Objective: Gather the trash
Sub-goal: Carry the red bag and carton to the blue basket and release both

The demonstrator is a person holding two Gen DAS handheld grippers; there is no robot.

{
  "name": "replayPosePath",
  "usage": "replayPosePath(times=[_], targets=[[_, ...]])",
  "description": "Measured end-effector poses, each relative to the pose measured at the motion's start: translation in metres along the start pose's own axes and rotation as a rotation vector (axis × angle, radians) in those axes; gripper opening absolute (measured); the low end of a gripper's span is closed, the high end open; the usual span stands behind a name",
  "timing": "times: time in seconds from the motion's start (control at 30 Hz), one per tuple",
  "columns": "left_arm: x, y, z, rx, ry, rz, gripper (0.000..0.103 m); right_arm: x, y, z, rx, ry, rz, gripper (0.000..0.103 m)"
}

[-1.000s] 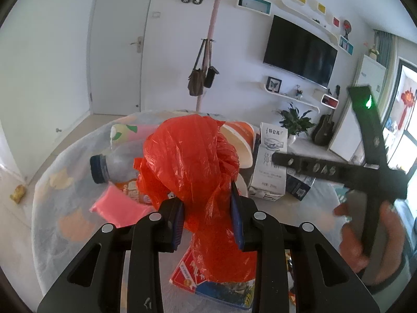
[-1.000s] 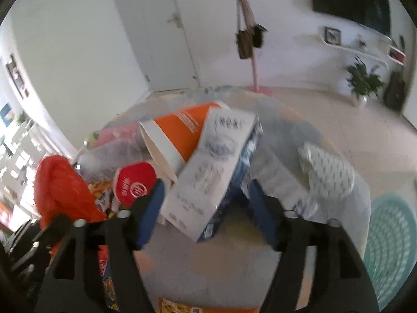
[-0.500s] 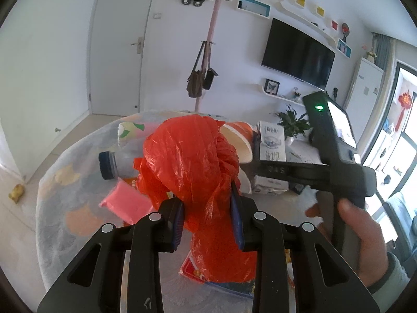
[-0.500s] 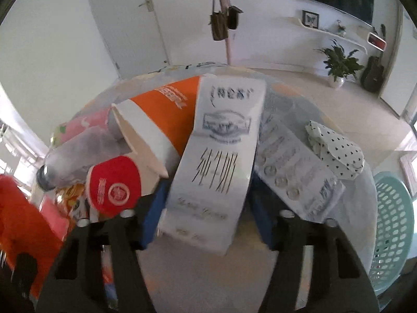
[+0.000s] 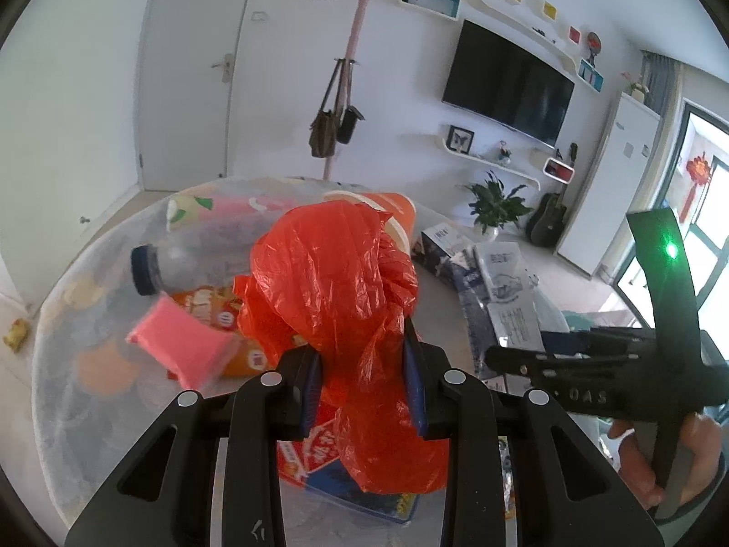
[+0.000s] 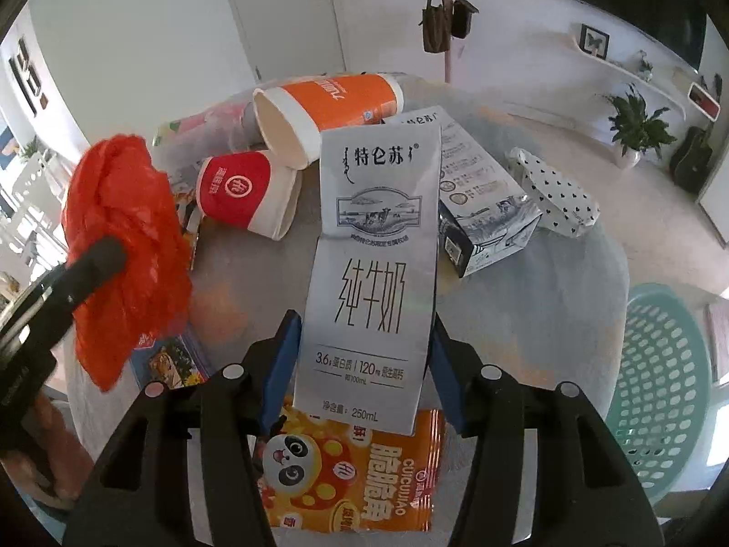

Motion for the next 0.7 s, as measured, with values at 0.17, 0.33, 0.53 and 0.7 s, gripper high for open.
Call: replayPosePath(times=[0.17,0.33,0.53,0.7], targets=[[-0.008,-0.001,0.000,0.000,-0.010,-0.020,0.029,-0.005,-0.010,-0.015,0.011,0.015,-0.041,0.065],[-0.015,-0.006,0.003,-0.003,-0.012,-0.034,0.029,-0.002,-0.019,-0.017,-0.012,-0.018,-0.041,0.054],[-0.049,-0.031,0.014,-0.057,0.009,-0.085,0.029,-0.015,-0.027,0.036,-0.137,-0.052,-0.059,0.032],[-0.082,-0.041,0.010,-0.066,0.029,-0.123,0.029,-0.038,-0.024,0.058,-0.174,-0.090,-0.102,0.032]])
Point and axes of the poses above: each gripper's, at about its wrist camera, not at the fingertips, and z roughly against the way its jaws point, x to its left, y to its underside, the point moved 10 cm from there along -z, roughly the way its jaws point
